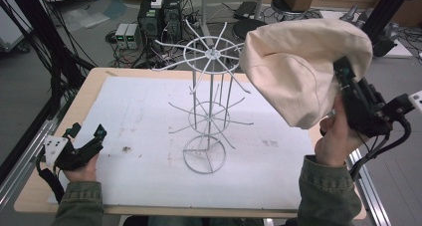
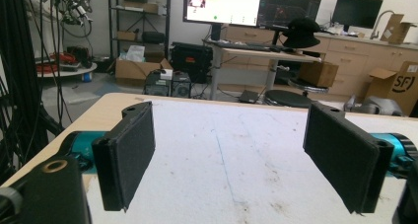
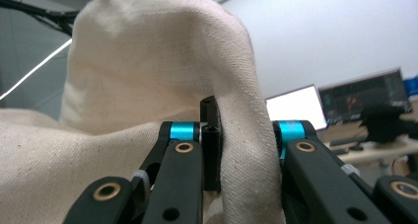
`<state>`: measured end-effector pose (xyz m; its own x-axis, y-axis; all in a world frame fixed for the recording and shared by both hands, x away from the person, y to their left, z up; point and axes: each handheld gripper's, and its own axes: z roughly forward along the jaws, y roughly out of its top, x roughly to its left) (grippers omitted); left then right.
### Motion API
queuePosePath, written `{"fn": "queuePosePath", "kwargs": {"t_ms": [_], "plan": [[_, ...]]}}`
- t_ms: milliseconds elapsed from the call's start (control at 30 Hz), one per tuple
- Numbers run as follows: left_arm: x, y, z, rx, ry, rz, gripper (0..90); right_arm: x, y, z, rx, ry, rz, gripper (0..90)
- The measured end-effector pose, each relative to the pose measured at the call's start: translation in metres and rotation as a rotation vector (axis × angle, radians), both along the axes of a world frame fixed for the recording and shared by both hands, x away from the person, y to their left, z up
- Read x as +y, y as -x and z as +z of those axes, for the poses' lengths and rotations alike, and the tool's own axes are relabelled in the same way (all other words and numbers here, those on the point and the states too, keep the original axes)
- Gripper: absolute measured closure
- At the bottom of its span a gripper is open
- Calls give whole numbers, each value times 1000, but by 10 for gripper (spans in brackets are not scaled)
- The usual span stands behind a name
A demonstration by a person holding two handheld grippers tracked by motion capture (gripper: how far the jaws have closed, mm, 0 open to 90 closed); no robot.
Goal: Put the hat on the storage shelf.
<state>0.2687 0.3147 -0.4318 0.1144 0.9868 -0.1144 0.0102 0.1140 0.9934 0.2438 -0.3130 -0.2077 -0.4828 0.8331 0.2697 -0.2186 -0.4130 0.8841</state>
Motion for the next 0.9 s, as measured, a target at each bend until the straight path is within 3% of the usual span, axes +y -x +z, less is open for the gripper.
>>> {"fn": "queuePosePath", "kwargs": {"t_ms": [267, 567, 900], "plan": [[0, 0, 0, 2, 2, 0, 202, 7, 7, -22, 19, 91, 40, 777], [-1, 0, 0, 0, 4, -2, 202, 25, 11, -51, 96, 278, 82, 765], [-1, 0, 0, 0, 7, -3, 202, 30, 9, -62, 132, 384, 168, 734]]}}
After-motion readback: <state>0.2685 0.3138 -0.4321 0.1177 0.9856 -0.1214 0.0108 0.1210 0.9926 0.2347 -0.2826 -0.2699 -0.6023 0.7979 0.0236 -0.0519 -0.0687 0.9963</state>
